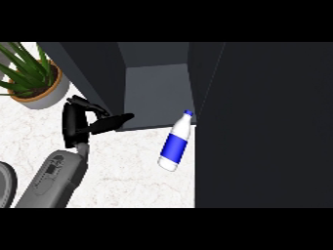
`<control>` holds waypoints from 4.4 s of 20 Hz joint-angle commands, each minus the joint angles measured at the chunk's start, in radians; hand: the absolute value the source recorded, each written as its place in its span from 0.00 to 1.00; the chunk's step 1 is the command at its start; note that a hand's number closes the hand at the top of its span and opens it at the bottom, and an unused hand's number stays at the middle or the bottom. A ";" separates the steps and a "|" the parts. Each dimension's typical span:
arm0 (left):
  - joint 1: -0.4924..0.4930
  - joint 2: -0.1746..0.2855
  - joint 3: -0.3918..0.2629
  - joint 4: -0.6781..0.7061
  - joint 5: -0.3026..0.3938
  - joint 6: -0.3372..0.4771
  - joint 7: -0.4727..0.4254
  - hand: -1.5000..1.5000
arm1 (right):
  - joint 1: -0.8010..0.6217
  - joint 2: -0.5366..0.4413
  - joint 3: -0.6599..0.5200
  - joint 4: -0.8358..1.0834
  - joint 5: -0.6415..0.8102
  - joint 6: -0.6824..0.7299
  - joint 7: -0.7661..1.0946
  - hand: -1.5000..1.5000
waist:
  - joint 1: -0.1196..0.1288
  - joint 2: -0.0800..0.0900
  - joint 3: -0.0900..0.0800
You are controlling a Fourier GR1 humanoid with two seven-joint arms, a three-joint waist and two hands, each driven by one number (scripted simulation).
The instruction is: Pick up the bottled water, place it into the cabinet and close the cabinet
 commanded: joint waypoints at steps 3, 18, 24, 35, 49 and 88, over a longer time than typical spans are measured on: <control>-0.177 -0.149 -0.071 -0.043 0.029 -0.075 -0.032 0.00 | 0.024 0.003 -0.011 -0.070 -0.005 -0.035 0.030 0.00 | -0.002 -0.003 0.004; 0.083 -0.192 -0.252 -0.235 0.169 -0.158 -0.145 0.00 | 0.077 0.030 -0.048 -0.155 -0.026 -0.121 0.076 0.00 | 0.066 -0.010 0.006; 0.184 -0.188 -0.344 -0.291 0.194 -0.202 -0.156 0.00 | 0.116 0.082 -0.047 -0.211 0.029 -0.089 0.073 0.00 | 0.076 -0.011 0.007; 0.457 0.037 -0.412 -0.588 0.197 -0.303 -0.154 1.00 | 0.166 0.029 -0.013 -0.250 0.021 0.035 0.123 1.00 | 0.090 -0.013 0.006; 0.614 0.292 -0.171 -0.760 0.375 -0.490 -0.181 0.00 | 0.158 -0.024 0.093 -0.330 0.087 0.190 0.108 1.00 | 0.084 -0.018 0.003; 0.940 0.565 0.277 -0.812 0.704 -0.806 -0.216 0.00 | -0.536 -0.009 0.767 -0.191 0.247 -0.139 0.504 1.00 | 0.160 -0.036 -0.015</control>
